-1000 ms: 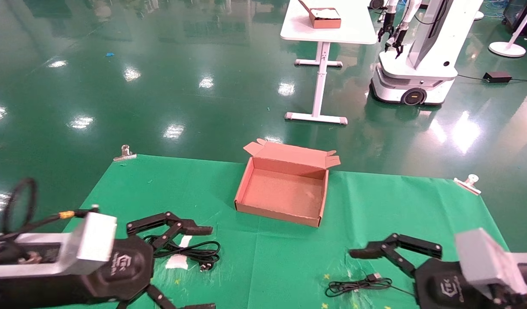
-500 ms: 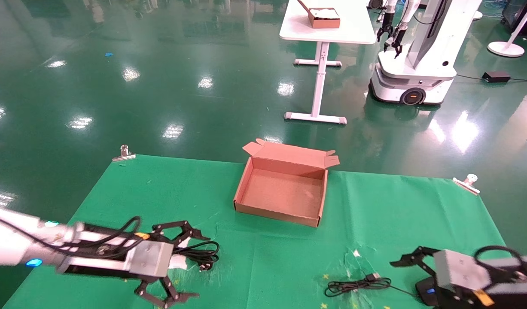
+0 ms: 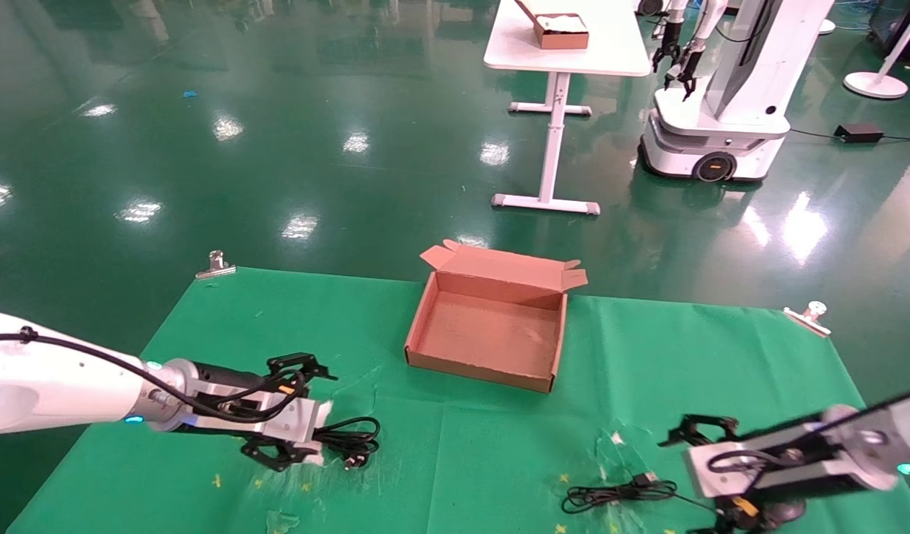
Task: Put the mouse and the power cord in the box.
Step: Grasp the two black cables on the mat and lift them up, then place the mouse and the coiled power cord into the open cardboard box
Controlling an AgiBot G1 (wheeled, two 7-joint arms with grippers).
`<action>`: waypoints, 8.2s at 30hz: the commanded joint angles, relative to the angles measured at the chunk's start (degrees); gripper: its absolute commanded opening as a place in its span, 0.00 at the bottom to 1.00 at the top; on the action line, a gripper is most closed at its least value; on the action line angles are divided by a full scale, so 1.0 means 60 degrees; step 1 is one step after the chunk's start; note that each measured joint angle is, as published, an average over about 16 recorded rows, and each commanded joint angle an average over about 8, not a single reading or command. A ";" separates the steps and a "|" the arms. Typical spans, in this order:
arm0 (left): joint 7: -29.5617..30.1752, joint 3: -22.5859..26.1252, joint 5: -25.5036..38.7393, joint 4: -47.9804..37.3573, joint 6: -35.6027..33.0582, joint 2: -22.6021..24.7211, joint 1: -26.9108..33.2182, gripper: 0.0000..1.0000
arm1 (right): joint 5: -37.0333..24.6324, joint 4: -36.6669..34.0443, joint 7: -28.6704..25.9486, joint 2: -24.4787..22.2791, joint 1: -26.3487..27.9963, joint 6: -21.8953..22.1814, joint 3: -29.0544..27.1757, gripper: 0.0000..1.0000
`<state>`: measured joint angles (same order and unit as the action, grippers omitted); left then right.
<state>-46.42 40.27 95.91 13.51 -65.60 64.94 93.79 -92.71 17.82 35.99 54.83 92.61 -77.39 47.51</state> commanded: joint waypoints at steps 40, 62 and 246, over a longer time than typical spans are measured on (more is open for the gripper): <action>-0.1837 0.0098 0.0230 -0.1919 0.1069 0.0614 0.0202 0.00 | -0.0041 -0.2841 0.2387 0.1651 0.0513 0.0930 -0.0024 0.00; -0.1806 0.0096 0.0216 -0.1872 0.1043 0.0600 0.0190 0.00 | -0.0045 -0.2787 0.2367 0.1637 0.0502 0.0914 -0.0013 0.00; 0.8683 0.1815 -0.4910 0.6161 0.2688 -0.0409 -0.1924 1.00 | 0.4684 0.1835 -0.0580 -0.0948 0.0797 0.1180 -0.2294 1.00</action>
<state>5.68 51.16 66.45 50.47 -49.47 62.49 82.25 -64.61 28.83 32.51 49.14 97.39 -70.31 33.75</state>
